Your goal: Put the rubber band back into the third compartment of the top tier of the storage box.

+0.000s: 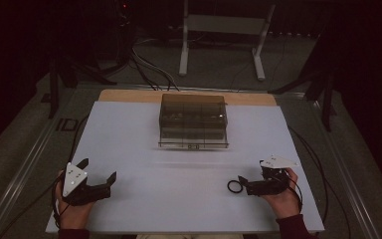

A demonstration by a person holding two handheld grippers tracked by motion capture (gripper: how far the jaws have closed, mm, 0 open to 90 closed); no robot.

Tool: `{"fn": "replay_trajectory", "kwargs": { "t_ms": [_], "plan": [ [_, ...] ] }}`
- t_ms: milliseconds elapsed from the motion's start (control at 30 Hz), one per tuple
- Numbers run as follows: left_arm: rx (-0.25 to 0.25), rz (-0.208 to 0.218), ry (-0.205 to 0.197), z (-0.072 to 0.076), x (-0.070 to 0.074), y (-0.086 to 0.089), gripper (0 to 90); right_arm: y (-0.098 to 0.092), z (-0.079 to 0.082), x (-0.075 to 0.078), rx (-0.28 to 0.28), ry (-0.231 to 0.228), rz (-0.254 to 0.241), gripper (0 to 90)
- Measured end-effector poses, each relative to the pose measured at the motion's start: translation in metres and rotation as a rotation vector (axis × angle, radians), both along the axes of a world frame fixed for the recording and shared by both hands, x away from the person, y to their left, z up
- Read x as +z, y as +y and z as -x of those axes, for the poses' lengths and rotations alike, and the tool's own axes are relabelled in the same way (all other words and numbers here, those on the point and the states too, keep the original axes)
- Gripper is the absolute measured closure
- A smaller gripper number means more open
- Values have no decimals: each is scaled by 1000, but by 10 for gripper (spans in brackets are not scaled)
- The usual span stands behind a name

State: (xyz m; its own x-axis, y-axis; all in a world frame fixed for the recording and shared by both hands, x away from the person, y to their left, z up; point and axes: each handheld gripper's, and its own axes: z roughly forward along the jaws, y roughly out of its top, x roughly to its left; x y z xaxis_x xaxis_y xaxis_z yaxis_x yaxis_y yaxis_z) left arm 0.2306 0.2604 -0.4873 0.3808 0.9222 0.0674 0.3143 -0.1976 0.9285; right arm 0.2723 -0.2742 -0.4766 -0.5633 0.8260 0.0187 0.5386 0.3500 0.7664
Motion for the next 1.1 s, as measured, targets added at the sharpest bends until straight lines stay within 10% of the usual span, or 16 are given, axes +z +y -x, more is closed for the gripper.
{"fn": "replay_trajectory", "kwargs": {
  "t_ms": [633,1100],
  "plan": [
    [-13,-10,6,0,-2,-4,6,17,-9,-10,63,89,34,76],
    [-18,-11,7,-1,-3,-4,5,22,-11,-20,131,121,87,535]
  ]
}}
